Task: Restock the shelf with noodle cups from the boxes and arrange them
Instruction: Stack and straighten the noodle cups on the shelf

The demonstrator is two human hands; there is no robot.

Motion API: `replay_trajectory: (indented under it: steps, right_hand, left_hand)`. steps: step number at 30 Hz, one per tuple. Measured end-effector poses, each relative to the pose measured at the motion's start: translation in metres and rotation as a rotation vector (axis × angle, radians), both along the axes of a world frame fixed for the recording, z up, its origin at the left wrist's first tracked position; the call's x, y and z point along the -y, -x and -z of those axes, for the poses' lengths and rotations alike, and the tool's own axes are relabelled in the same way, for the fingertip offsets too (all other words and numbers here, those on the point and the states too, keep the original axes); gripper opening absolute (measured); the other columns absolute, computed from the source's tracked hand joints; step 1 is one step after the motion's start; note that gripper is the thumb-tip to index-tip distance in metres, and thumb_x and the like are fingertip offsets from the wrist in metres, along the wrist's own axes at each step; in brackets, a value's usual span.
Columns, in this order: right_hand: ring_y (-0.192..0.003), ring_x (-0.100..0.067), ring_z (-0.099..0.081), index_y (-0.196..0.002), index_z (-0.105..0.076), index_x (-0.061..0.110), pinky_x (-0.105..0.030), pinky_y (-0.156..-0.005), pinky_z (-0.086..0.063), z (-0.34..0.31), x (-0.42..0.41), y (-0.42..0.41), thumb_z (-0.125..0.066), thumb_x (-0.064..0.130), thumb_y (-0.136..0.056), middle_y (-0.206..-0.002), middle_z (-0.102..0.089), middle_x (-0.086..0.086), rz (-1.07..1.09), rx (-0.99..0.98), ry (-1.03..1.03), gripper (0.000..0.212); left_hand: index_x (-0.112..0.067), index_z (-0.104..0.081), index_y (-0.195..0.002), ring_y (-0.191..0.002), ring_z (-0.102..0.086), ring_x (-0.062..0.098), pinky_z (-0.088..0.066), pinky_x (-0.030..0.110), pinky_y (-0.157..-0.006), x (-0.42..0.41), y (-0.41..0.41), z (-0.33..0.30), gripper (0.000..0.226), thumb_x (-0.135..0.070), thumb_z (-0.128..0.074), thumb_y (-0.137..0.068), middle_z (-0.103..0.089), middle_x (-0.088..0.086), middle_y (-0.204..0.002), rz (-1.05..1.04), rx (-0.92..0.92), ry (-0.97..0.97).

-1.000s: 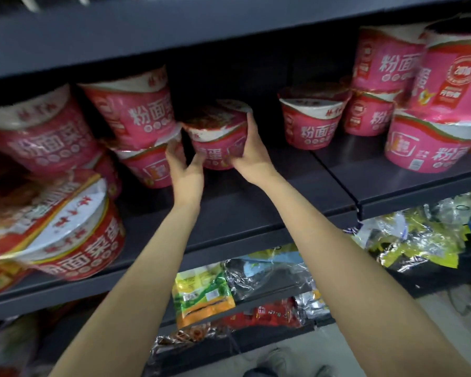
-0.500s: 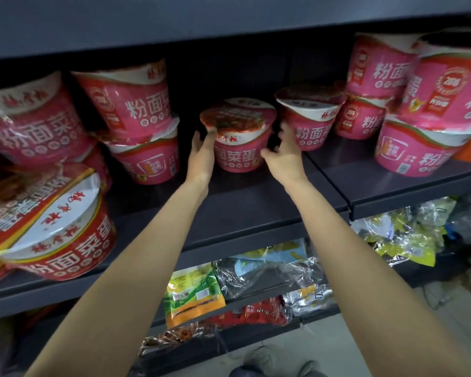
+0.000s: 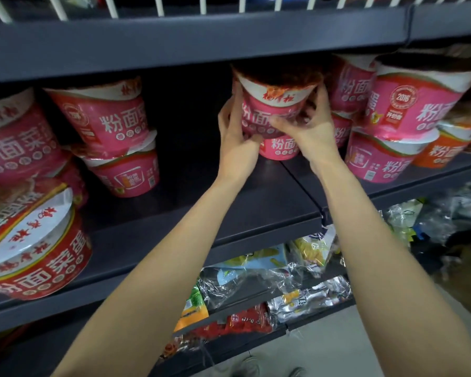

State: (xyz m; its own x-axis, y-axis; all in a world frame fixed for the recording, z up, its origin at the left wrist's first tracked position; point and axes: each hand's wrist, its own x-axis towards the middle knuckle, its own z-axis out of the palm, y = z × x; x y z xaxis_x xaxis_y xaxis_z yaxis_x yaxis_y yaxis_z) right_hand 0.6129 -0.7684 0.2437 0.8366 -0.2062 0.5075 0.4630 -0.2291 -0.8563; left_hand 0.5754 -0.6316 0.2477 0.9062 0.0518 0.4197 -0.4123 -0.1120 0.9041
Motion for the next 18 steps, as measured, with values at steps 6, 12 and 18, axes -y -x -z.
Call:
replay_trajectory:
  steps: [6, 12, 18]
  right_hand:
    - [-0.120, -0.020, -0.047, -0.134, -0.041, 0.004, -0.021, -0.098, -0.039, 0.004, 0.019, -0.018, -0.073, 0.038, -0.080, -0.131, -0.046, -0.010, 0.298, -0.117, 0.108, 0.071]
    - [-0.103, -0.023, -0.058, -0.125, -0.049, 0.007, -0.034, -0.087, -0.048, 0.018, 0.015, -0.025, -0.065, 0.015, -0.086, -0.119, -0.056, -0.009, 0.481, 0.039, 0.230, 0.043]
    - [-0.122, -0.019, -0.050, -0.141, -0.038, 0.007, -0.023, -0.100, -0.040, 0.027, 0.036, -0.032, -0.067, 0.021, -0.086, -0.136, -0.048, -0.010, 0.286, 0.009, 0.220, 0.064]
  left_hand:
    - [-0.019, -0.017, -0.152, -0.141, -0.024, 0.021, -0.032, 0.041, -0.114, 0.035, -0.027, 0.004, 0.084, 0.005, -0.058, -0.082, -0.013, 0.008, -0.155, 0.102, -0.093, -0.104]
    - [-0.018, -0.020, -0.151, -0.141, -0.026, 0.023, -0.030, 0.046, -0.114, 0.038, -0.047, 0.015, 0.079, -0.013, -0.063, -0.085, -0.021, 0.008, -0.155, 0.033, -0.067, -0.183]
    - [-0.024, -0.021, -0.151, -0.141, -0.029, 0.024, -0.038, 0.045, -0.110, 0.034, -0.058, 0.031, 0.078, 0.000, -0.056, -0.085, -0.016, 0.004, -0.155, 0.151, -0.059, -0.145]
